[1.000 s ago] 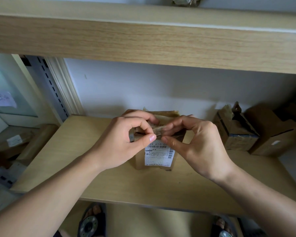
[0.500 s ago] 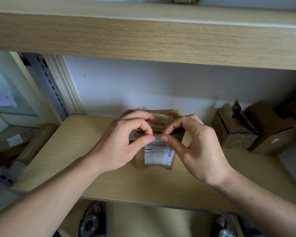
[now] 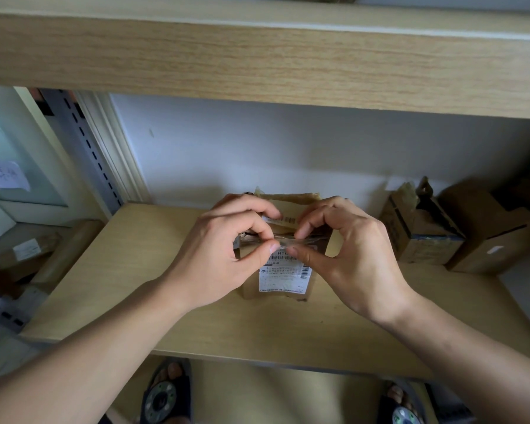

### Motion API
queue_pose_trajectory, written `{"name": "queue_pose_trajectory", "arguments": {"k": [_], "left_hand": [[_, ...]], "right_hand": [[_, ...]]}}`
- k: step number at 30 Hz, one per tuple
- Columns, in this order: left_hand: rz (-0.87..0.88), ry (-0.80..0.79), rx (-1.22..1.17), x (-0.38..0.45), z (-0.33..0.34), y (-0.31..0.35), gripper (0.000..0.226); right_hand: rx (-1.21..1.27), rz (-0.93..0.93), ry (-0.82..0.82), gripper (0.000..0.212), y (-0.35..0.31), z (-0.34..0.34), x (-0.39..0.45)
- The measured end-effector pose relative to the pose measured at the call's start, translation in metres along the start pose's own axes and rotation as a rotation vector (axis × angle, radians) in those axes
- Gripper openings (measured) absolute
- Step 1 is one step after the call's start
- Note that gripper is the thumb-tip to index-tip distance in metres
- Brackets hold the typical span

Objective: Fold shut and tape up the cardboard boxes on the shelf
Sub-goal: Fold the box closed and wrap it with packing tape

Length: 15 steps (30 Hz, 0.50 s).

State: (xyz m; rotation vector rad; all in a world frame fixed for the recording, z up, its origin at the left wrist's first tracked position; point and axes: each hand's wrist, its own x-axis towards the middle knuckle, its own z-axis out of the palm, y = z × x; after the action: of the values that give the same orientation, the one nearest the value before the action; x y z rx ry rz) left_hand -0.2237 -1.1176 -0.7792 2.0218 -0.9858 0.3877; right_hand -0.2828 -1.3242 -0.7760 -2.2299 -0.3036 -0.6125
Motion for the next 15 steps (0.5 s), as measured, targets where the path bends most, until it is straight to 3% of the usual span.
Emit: {"name": "queue_pose_trajectory", "arguments": {"k": [15], "left_hand": [[0.107,0.101,0.061,-0.0007,0.0092,-0.0097,0.012]], "right_hand": [[-0.078,-0.093,0.047,0.023,0.0074,0.0043,0.0025]]}}
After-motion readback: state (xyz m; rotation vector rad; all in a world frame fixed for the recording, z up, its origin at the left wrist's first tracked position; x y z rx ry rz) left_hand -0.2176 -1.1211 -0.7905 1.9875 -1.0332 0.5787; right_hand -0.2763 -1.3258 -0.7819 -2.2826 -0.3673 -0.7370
